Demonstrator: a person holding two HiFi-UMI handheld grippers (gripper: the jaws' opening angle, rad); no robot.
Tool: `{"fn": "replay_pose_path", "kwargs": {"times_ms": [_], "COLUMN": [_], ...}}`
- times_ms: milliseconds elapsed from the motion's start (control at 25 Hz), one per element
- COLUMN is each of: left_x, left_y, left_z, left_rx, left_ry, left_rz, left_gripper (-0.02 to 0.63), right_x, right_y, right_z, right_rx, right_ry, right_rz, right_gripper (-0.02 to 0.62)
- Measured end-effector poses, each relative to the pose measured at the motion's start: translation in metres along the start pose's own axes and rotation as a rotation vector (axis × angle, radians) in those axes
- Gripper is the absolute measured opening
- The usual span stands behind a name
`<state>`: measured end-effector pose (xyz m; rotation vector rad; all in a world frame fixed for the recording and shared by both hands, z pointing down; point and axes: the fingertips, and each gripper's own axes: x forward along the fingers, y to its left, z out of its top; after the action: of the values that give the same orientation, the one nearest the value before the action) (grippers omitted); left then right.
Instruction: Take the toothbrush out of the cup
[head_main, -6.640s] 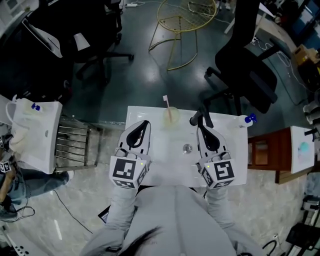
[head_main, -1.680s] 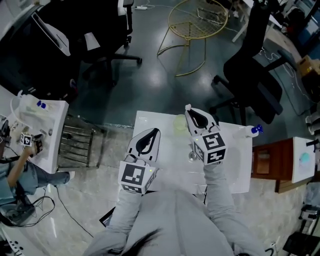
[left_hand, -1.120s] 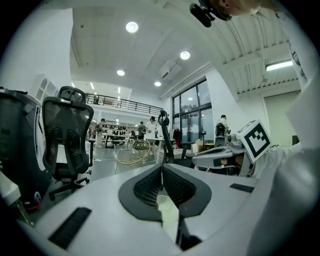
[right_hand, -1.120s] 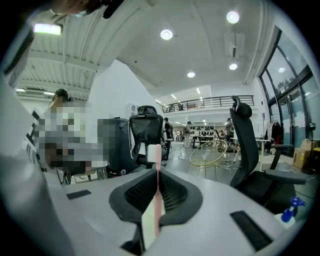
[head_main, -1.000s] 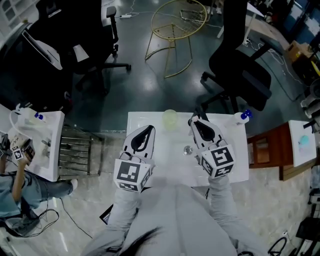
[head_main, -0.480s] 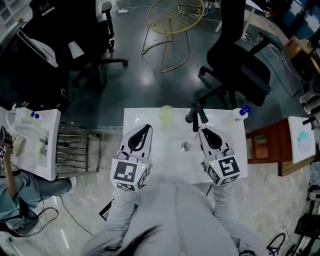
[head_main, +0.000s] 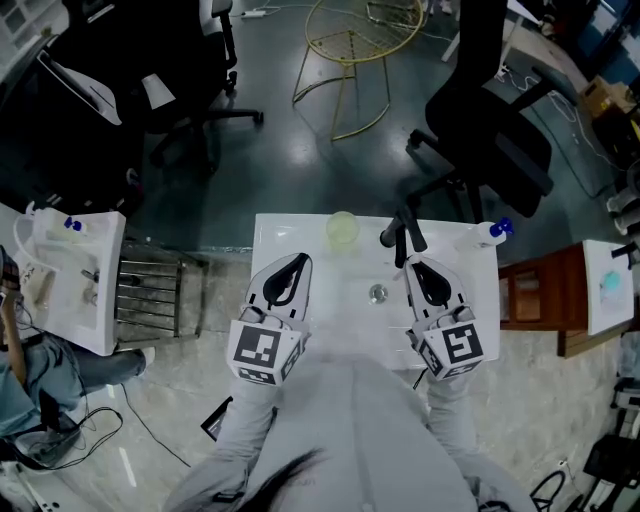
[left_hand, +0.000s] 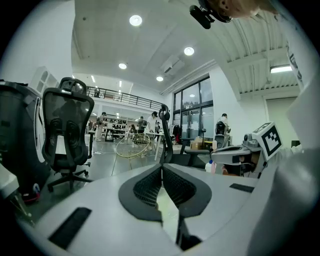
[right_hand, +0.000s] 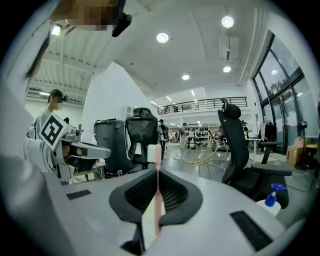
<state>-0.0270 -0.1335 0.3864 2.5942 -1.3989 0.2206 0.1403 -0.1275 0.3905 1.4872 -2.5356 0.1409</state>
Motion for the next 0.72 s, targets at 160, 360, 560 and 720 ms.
{"fn": "replay_pose_path", "kwargs": {"times_ms": [160,360,560,720], "left_x": [0.0,-0.0011,-0.0023,-0.0027], "left_y": [0.0021,0.0047,0.0067,0.0099], "left_z": [-0.0008,-0.0045,-0.0042,-0.0044], "left_rx": [-0.002,-0.001,-0.006,-0.005], "left_ry": [0.001,0.008,0.008,0.008], "left_rz": [0.003,0.003,0.0,0.006], "left_gripper": [0.031,0.031,0.031,0.031], "right_x": [0.0007,0.0038,0.0054,0.0077], "right_y": [0.0021,0.006,0.0068,0.0071], "right_z": [0.0024,0.0061,0.0042,0.0014], "right_rx": [0.005,0.003,0.0,0.002], "right_ry": [-0.016,-0.035,-0.02,-0.014], "right_rz": [0.009,0.028,0.023,0.021], "right_gripper": [0.029,0.029,0.029,0.029]}}
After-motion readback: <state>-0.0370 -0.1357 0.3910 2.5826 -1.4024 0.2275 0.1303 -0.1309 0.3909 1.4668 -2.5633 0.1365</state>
